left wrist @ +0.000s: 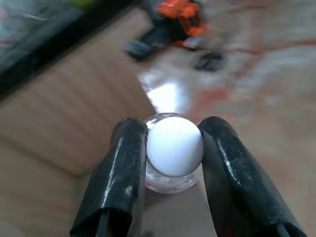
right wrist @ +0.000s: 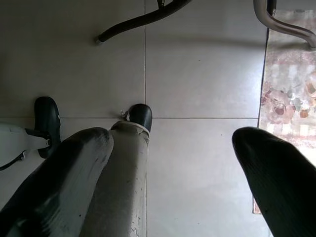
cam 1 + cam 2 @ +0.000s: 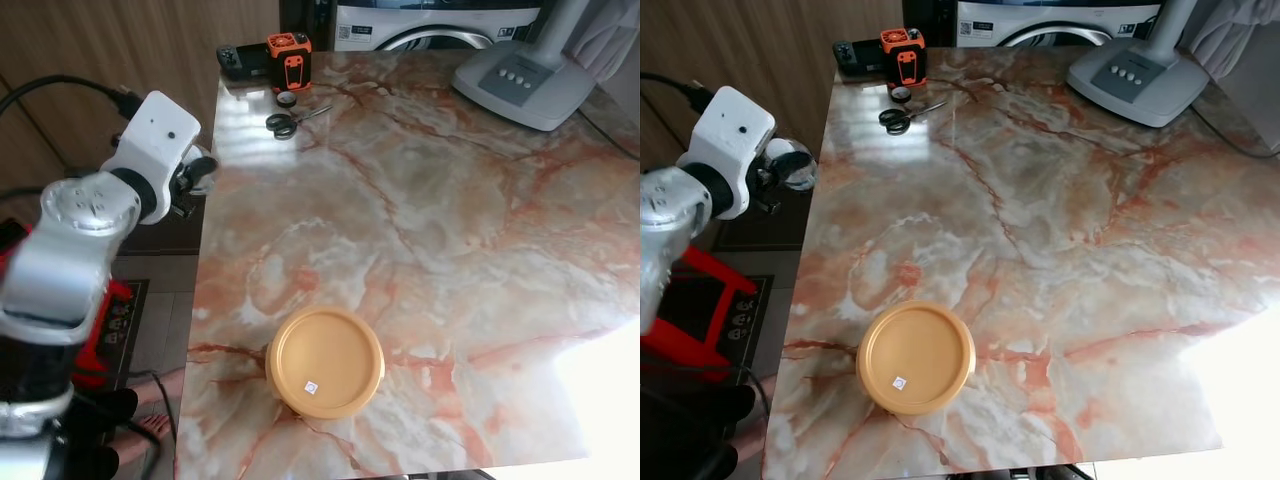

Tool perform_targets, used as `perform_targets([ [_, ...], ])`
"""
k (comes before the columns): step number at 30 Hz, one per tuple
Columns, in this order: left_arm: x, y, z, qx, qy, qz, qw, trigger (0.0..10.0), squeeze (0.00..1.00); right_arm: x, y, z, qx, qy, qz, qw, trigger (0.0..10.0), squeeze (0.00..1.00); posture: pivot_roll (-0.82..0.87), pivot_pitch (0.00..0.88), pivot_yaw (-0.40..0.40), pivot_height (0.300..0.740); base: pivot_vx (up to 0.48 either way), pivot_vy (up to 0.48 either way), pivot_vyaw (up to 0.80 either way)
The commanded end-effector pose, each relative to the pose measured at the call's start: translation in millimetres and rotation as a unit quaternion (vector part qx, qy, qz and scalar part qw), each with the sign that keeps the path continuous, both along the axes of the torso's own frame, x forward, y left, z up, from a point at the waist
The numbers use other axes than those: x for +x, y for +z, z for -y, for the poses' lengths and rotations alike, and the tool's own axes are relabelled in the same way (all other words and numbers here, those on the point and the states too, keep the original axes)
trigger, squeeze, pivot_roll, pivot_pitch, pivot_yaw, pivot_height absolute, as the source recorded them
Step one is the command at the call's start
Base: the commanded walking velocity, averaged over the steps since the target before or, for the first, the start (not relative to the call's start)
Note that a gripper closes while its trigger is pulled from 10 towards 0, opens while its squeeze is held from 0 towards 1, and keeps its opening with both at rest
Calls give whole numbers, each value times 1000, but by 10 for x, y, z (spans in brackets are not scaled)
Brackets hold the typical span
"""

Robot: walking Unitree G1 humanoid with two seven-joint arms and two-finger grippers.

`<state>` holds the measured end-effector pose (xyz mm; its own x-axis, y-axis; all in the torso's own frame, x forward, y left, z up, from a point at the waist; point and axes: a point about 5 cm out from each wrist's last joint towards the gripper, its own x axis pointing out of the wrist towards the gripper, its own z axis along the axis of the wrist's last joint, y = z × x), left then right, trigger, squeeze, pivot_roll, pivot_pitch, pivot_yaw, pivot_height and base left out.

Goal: Restocking fridge

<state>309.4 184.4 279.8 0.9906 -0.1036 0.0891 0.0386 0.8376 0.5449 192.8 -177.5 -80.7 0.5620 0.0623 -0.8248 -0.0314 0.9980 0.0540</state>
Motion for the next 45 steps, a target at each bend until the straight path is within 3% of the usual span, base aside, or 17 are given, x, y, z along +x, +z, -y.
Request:
perform_targets([
  [1, -110, 80, -20, 12, 51, 91, 994, 10000, 0, -100, -49, 22, -1, -8, -17, 1000, 10000, 0, 110, 190, -49, 740, 0, 0, 0],
  [3, -171, -7, 14, 40, 72, 125, 989, 10000, 0, -98, -48, 21, 0, -8, -16, 1000, 10000, 0, 110, 189, -48, 740, 0, 0, 0],
  [4, -222, -116, 53, 29, 79, 145, 986, 10000, 0, -96, -47, 19, 0, -9, -16, 1000, 10000, 0, 107, 187, -49, 740, 0, 0, 0],
  [9, -273, -292, 72, 20, 102, 156, 982, 10000, 0, -94, -46, 16, 0, -7, -16, 1000, 10000, 0, 102, 181, -51, 740, 0, 0, 0],
  [12, -411, -535, 86, 14, 135, 180, 974, 10000, 0, -101, -50, 11, 1, -6, -16, 1000, 10000, 0, 80, 171, -56, 740, 0, 0, 0],
  [22, -479, -737, 136, 7, 137, 186, 973, 10000, 0, -122, -58, 32, -3, -6, -18, 1000, 10000, 0, 65, 153, -66, 740, 0, 0, 0],
  [30, -497, -764, 185, -4, 133, 197, 971, 10000, 0, -138, -61, 59, -4, -8, -20, 1000, 10000, 0, 67, 143, -72, 740, 0, 0, 0],
  [45, -501, -782, 177, -10, 133, 203, 970, 10000, 0, -143, -62, 66, -2, -8, -18, 1000, 10000, 0, 66, 141, -72, 740, -293, 0, 0],
])
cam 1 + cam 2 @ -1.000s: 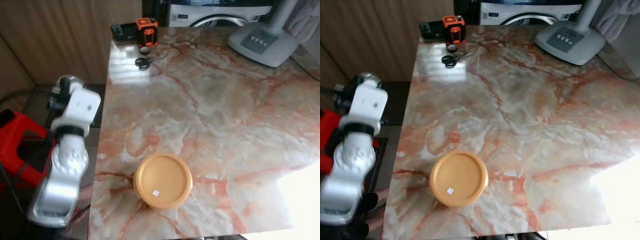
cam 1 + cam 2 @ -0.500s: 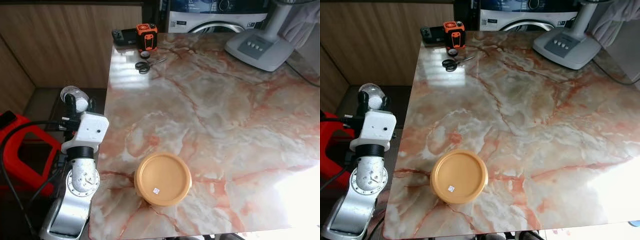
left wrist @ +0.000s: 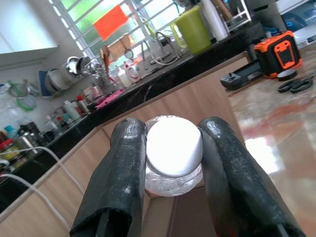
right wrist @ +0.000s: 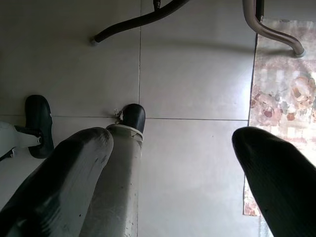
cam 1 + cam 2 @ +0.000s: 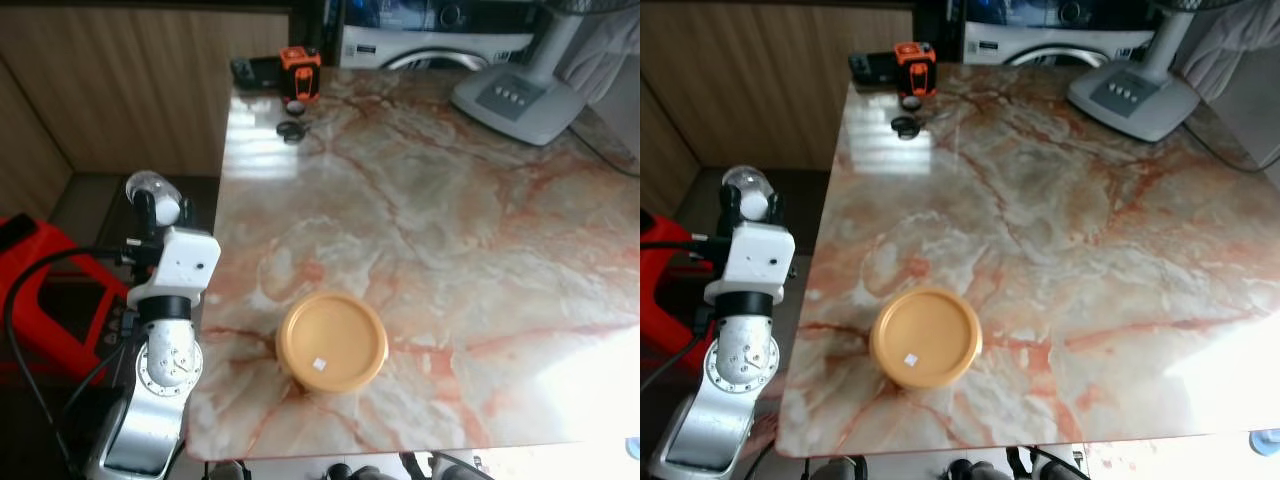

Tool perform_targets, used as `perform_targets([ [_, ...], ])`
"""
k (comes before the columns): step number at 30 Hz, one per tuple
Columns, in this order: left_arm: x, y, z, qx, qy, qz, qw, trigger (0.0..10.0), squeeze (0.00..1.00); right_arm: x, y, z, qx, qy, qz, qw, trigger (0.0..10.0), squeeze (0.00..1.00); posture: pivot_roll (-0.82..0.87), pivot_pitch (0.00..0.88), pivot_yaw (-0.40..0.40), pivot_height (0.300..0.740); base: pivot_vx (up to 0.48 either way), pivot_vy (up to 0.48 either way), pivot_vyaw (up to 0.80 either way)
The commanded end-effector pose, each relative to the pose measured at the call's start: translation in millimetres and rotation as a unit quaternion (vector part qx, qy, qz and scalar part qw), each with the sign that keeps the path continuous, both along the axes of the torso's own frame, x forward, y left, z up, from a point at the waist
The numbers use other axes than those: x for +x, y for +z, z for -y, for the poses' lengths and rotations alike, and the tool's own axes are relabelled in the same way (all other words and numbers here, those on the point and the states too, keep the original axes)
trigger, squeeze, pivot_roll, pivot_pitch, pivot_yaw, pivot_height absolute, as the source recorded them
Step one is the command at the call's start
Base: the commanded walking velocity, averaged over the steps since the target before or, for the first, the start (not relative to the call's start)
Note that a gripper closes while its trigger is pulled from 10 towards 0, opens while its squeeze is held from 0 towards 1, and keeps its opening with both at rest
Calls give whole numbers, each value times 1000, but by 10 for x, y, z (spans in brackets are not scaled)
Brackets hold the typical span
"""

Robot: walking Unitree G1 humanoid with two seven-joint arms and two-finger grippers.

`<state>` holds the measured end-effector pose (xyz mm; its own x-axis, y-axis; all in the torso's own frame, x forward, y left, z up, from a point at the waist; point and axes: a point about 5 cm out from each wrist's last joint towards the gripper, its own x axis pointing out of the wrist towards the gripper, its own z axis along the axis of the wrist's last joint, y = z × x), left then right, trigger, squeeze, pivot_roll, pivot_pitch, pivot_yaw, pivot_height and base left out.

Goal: Restocking fridge

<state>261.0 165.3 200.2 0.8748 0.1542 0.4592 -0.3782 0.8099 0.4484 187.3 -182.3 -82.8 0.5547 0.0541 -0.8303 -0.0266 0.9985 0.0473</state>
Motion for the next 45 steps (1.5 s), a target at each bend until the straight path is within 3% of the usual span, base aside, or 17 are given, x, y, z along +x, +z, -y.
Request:
perform_targets([
  [1, -13, 14, -17, 7, 6, 9, 1000, 10000, 0, -88, -41, 16, 2, -5, -14, 1000, 10000, 0, 65, 144, -72, 740, -345, 0, 0],
  [19, 14, 10, -124, -34, 26, 1, 999, 10000, 0, -57, -31, -19, 6, -7, -12, 1000, 10000, 0, 66, 183, -69, 740, -92, 0, 0],
  [37, 20, 12, -125, -41, 30, 0, 999, 10000, 0, -48, -27, -19, 7, -7, -10, 1000, 10000, 0, 66, 191, -70, 740, 0, 0, 0],
  [45, 13, 27, -135, -48, 35, 1, 998, 10000, 0, -38, -19, -5, 8, -11, -6, 1000, 10000, 0, 64, 202, -76, 740, 0, 309, 0],
])
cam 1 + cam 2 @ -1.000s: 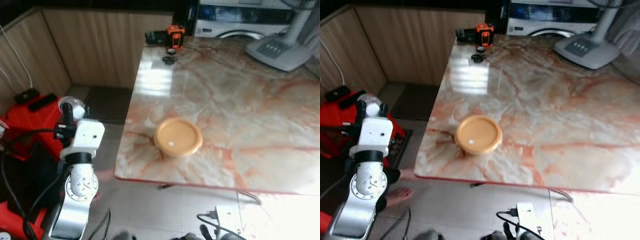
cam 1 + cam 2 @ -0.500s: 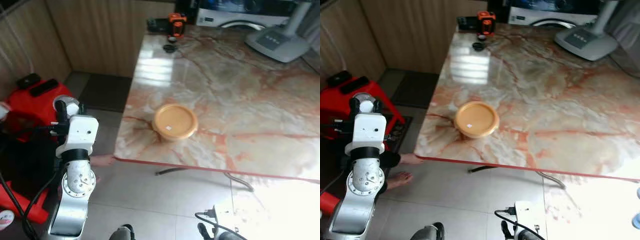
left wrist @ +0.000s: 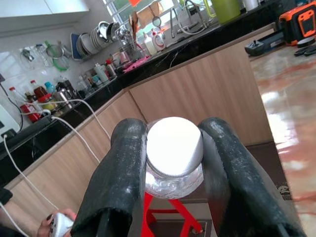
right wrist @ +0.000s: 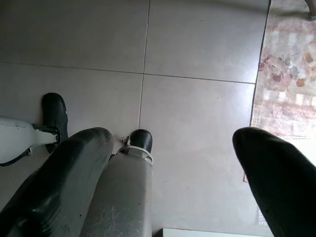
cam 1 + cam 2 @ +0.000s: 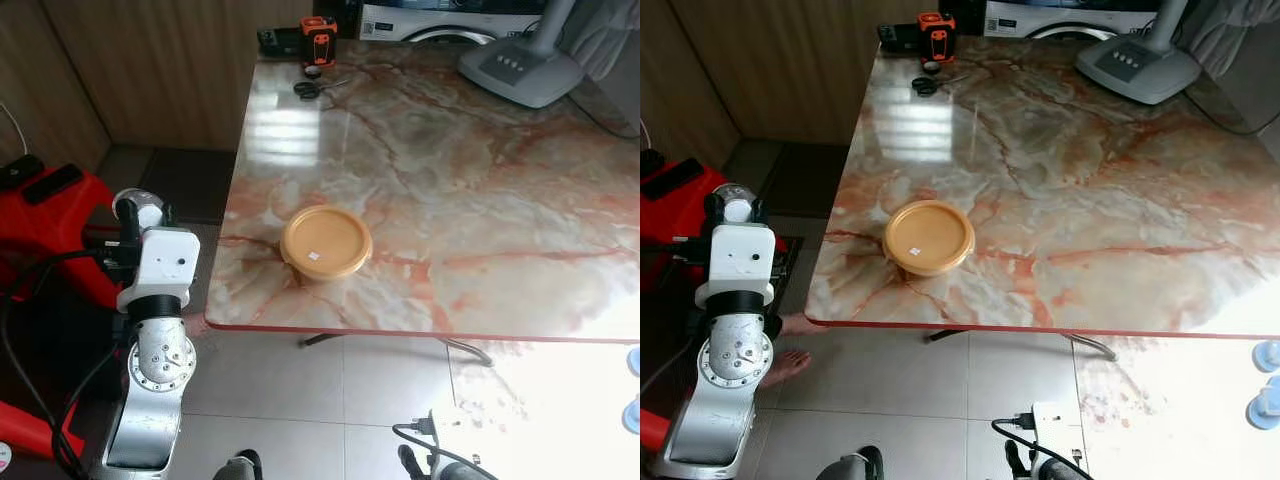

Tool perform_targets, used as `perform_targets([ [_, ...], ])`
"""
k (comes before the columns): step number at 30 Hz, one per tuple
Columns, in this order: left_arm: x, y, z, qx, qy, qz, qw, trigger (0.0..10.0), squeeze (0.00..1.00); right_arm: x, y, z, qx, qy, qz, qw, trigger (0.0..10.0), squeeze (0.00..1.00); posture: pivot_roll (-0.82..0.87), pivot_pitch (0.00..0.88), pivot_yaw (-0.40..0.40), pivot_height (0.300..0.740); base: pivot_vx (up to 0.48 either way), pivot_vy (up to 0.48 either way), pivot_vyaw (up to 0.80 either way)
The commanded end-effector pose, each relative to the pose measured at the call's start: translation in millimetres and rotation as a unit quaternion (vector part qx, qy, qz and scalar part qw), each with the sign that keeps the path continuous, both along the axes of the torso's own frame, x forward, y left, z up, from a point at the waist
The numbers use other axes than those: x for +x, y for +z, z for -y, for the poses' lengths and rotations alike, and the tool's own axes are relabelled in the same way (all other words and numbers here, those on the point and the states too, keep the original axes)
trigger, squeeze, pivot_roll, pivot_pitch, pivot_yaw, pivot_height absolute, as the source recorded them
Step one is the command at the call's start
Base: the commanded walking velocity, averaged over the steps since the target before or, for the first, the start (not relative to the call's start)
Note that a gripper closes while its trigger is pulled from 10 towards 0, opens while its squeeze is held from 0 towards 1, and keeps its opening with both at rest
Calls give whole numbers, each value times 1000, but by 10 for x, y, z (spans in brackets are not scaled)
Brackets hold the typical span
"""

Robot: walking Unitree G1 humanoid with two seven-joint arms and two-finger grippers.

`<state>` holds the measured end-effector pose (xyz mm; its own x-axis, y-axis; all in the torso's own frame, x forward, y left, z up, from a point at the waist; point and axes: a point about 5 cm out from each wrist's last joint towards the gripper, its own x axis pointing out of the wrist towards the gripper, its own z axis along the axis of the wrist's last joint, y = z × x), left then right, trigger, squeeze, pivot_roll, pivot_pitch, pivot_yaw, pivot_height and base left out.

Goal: Restocking fridge

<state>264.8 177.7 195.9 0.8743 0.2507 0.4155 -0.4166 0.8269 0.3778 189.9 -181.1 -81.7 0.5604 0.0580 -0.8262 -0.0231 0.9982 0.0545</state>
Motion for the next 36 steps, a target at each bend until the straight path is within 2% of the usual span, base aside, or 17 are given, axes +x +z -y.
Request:
perform_targets([
  [1, -26, 71, -12, 3, 5, 14, 1000, 10000, 0, -64, -31, 6, 5, -8, -9, 1000, 10000, 0, 65, 204, -76, 740, 0, 330, 0],
  [28, -21, 55, -38, -3, 11, 11, 1000, 10000, 0, -59, -28, 8, 5, -7, -6, 1000, 10000, 0, 64, 201, -78, 740, 0, 352, 0],
  [32, -20, 4, -99, -21, 19, -3, 1000, 10000, 0, -59, -28, 8, 5, -7, -6, 1000, 10000, 0, 63, 203, -78, 740, 0, 350, 0],
  [35, -22, -110, -176, -36, 24, -24, 999, 10000, 0, -60, -28, 6, 5, -7, -6, 1000, 10000, 0, 65, 203, -78, 740, 0, 0, 0],
  [36, -13, -204, -212, -51, 22, -46, 997, 10000, 0, -60, -28, 6, 5, -7, -7, 1000, 10000, 0, 65, 203, -77, 740, 0, 0, 0],
])
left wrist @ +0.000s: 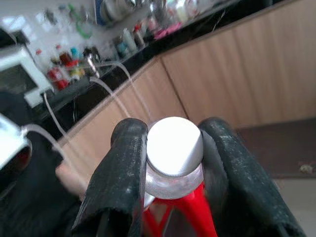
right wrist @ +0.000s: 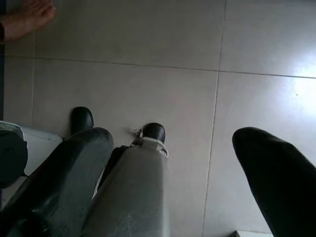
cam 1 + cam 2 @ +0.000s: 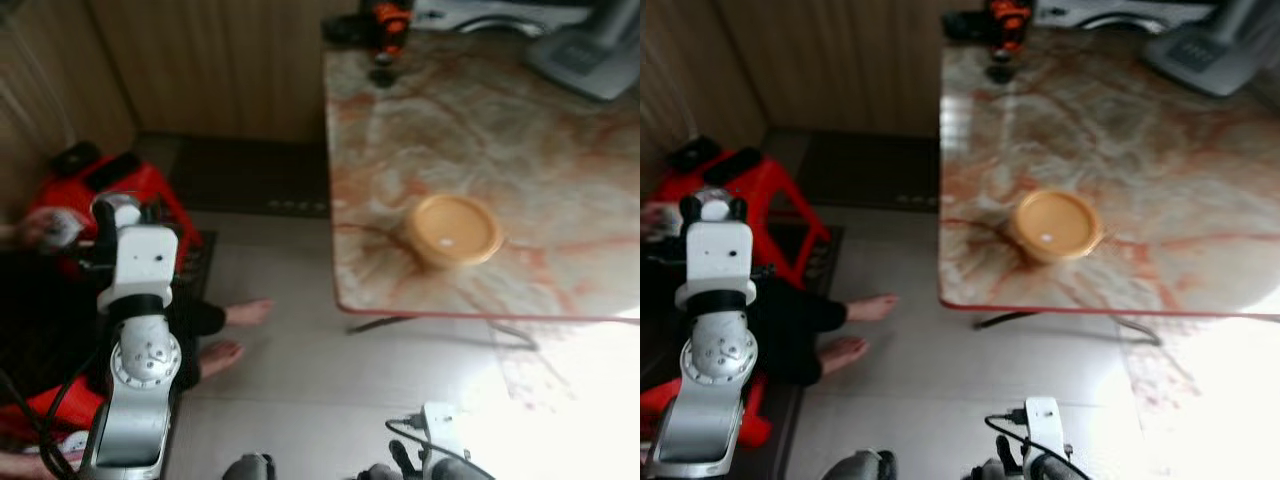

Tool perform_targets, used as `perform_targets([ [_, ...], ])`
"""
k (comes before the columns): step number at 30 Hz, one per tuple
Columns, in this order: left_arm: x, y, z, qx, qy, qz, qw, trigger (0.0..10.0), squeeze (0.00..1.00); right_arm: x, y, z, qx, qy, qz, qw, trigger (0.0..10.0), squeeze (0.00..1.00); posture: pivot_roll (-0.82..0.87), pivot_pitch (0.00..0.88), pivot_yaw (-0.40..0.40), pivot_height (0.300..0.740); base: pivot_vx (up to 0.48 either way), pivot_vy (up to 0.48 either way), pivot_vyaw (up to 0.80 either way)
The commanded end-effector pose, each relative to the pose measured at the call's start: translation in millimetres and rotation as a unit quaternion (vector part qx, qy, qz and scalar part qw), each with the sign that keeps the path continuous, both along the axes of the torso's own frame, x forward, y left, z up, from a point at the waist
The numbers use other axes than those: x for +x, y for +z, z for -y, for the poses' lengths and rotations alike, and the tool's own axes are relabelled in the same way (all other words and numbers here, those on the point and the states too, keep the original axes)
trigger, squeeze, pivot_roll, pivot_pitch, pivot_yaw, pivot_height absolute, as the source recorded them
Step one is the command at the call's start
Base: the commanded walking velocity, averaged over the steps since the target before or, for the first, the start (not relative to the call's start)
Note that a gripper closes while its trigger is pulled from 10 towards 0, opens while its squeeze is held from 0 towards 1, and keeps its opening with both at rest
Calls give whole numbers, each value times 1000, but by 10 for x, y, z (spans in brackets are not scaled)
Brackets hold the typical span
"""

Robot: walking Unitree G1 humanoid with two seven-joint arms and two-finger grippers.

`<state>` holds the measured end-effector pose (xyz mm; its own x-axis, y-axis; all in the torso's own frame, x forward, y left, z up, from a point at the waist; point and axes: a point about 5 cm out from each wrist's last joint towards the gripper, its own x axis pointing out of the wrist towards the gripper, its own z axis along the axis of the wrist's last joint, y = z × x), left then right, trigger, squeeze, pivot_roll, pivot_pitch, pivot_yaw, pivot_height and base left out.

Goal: Restocking fridge

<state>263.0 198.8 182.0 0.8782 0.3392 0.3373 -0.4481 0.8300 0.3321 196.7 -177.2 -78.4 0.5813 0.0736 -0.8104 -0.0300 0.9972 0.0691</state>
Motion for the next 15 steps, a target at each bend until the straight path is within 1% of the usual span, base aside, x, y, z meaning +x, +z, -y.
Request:
perform_targets([
  [1, 10, -101, -10, -15, -12, -24, 1000, 10000, 0, -129, -61, 46, -2, -10, -20, 1000, 10000, 0, 65, 203, -77, 740, 0, 0, 0],
  [3, 29, -280, -66, -65, -24, -63, 996, 10000, 0, -129, -61, 44, -2, -10, -20, 1000, 10000, 0, 65, 202, -77, 740, 0, 0, 0],
  [4, 44, -379, -80, -91, -34, -88, 991, 10000, 0, -128, -61, 43, -2, -10, -20, 1000, 10000, 0, 66, 202, -77, 740, 0, 0, 0],
  [5, 47, -499, -116, -129, -34, -111, 985, 10000, 0, -127, -61, 42, -2, -10, -20, 1000, 10000, 0, 66, 202, -77, 740, 0, 0, 0],
  [6, 47, -637, -152, -181, -37, -137, 973, 10000, 0, -127, -61, 40, -1, -11, -20, 1000, 10000, 0, 61, 198, -77, 740, 0, 0, 0],
  [7, 37, -851, -184, -251, -53, -172, 951, 10000, 0, -125, -61, 36, 0, -13, -19, 1000, 10000, 0, 60, 198, -76, 740, 0, 0, 0],
  [8, 37, -851, -184, -251, -53, -172, 951, 10000, 0, -125, -61, 36, 0, -13, -19, 1000, 10000, 0, 60, 198, -76, 740, 0, 0, 0],
  [9, 25, -1038, -210, -266, -66, -214, 938, 10000, 0, -123, -60, 36, 0, -14, -18, 1000, 10000, 0, 61, 197, -77, 740, 0, 0, 0],
  [10, 17, -1110, -229, -265, -70, -226, 935, 10000, 0, -122, -59, 36, 0, -14, -18, 1000, 10000, 0, 62, 198, -76, 740, 0, 0, 0],
  [12, -2, -1270, -296, -260, -61, -256, 929, 10000, 0, -119, -58, 37, -1, -15, -18, 1000, 10000, 0, 59, 195, -77, 740, 0, 0, 0],
  [13, -2, -1270, -296, -260, -61, -256, 929, 10000, 0, -119, -58, 37, -1, -15, -18, 1000, 10000, 0, 59, 195, -77, 740, 0, 0, 0],
  [14, -12, -1341, -306, -268, -63, -272, 922, 10000, 0, -120, -58, 38, -1, -16, -18, 1000, 10000, 0, 57, 195, -75, 740, 0, 0, 0],
  [15, -31, -1463, -343, -274, -61, -292, 914, 10000, 0, -122, -59, 44, -1, -18, -18, 1000, 10000, 0, 57, 190, -77, 740, 0, 0, 0],
])
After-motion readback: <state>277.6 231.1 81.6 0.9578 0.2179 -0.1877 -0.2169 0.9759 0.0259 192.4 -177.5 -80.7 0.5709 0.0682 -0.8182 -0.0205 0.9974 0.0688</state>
